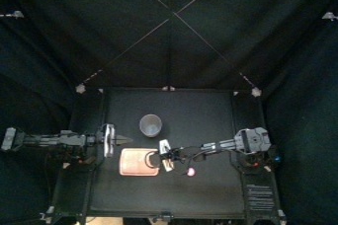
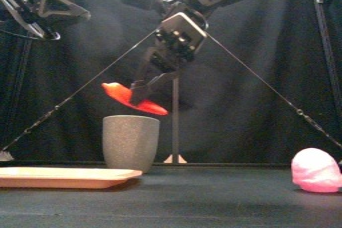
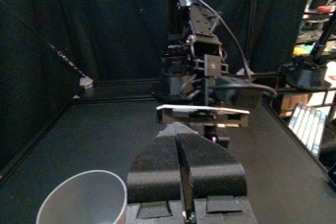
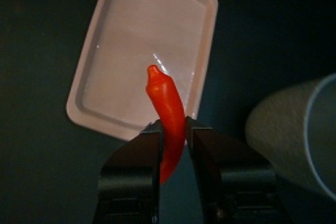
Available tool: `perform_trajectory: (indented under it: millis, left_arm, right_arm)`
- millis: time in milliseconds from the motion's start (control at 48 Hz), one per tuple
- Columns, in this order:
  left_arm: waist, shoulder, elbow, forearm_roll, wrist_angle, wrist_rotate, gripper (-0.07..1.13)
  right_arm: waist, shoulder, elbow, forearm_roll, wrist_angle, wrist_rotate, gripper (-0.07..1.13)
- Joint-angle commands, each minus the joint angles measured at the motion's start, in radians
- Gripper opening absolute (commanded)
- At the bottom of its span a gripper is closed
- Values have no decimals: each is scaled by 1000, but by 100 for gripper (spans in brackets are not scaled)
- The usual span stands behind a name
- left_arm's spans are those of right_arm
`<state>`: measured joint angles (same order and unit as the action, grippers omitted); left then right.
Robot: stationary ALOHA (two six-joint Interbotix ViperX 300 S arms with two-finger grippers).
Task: Pick the red chile then place it on the pink plate
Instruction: Drop red chile on the pink plate and return to neutral
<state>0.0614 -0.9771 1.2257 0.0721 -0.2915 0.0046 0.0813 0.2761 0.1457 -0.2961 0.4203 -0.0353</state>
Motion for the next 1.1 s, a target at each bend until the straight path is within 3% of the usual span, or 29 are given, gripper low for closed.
perform_trajectory:
  millis: [21, 396, 562, 812, 1104]
  left_arm:
    - [3, -2, -11, 2, -3, 0, -3]
    - [3, -12, -8, 2, -3, 0, -3]
    - [3, -12, -6, 2, -3, 0, -3]
    - [3, -14, -5, 2, -3, 0, -3]
    - [5, -15, -3, 2, -3, 0, -3]
  right_arm:
    - [2, 54, -123, 0, -15, -3, 59]
    - [-3, 179, -285, 8, -11, -5, 85]
    - [-11, 114, -250, 2, 5, 6, 86]
    - [-51, -106, -87, 18, -120, 14, 86]
    - [-106, -423, 247, 63, -456, 40, 86]
